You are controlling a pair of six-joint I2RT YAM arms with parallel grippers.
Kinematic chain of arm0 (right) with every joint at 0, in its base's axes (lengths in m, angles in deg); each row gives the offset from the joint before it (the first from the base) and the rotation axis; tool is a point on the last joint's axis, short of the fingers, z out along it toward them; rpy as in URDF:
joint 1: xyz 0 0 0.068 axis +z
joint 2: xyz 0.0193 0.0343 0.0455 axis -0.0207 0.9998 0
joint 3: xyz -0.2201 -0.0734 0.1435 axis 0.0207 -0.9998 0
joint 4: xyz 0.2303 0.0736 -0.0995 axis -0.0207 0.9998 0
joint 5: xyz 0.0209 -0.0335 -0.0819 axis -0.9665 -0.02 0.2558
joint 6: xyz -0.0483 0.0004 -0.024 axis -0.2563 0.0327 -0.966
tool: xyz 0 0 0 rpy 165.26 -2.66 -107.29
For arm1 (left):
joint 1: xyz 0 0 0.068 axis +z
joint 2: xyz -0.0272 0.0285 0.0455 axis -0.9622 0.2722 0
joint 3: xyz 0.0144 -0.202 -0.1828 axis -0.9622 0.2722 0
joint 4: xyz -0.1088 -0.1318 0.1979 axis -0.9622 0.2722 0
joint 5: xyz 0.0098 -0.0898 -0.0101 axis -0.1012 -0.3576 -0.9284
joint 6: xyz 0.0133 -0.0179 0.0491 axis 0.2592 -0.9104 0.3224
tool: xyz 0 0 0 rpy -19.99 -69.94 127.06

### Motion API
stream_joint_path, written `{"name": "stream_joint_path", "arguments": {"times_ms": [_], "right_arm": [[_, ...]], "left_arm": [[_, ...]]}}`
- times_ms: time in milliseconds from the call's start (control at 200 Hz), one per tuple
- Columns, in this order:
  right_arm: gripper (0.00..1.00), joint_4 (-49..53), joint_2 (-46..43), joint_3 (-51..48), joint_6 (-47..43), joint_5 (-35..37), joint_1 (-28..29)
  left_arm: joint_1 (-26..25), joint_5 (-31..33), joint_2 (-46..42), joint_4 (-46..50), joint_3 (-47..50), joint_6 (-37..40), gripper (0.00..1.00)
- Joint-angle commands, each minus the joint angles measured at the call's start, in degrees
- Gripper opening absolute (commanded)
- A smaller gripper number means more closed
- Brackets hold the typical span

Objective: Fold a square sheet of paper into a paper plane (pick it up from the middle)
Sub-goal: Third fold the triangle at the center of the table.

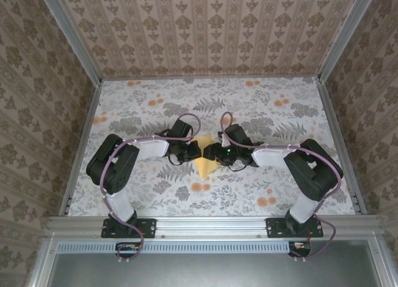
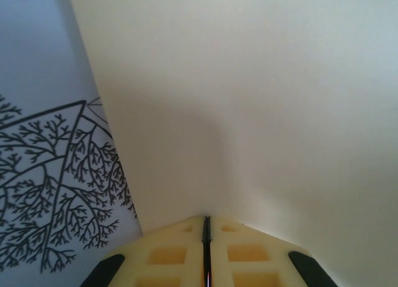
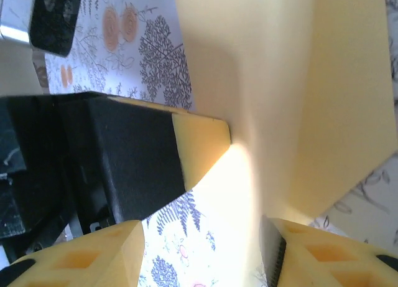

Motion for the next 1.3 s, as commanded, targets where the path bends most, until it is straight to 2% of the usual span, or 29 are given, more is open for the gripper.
{"name": "stream_joint_path", "arguments": {"times_ms": [0, 275, 415, 565, 745, 960, 1150, 1295], "right_arm": [[0.55, -3.1, 2.2, -0.4, -3.3, -4.2, -1.3], [0.5, 1.8, 1.5, -0.7, -3.8, -5.4, -1.4], [0.44, 6.8, -1.0, -3.4, 2.1, -2.9, -1.4], [0.37, 4.9, -5.5, -7.5, 7.8, -2.0, -1.5], [0.31, 8.5, -9.3, -7.7, 7.8, 0.6, -1.5], [0.24, 11.1, -9.0, -7.0, 7.8, 1.6, -1.5], [0.09, 10.5, -8.2, -5.9, 8.3, 1.7, -1.5], [0.03, 9.1, -6.6, -3.6, 8.9, 0.8, -0.6]], "left_arm": [[0.1, 3.2, 2.6, 4.3, 2.9, -0.8, 0.1], [0.2, 3.1, 2.6, 4.1, 3.2, -1.0, 0.1], [0.2, 3.1, 2.6, 3.9, 3.4, -1.2, 0.1], [0.2, 3.2, 2.6, 3.6, 3.6, -1.2, 0.1], [0.3, 2.9, 2.9, 3.3, 3.5, -1.2, 0.1], [0.3, 2.7, 3.0, 3.3, 3.4, -1.0, 0.1], [0.3, 2.5, 2.9, 3.3, 3.4, -0.9, 0.1], [0.3, 2.4, 2.9, 3.7, 2.9, -0.6, 0.1]]}}
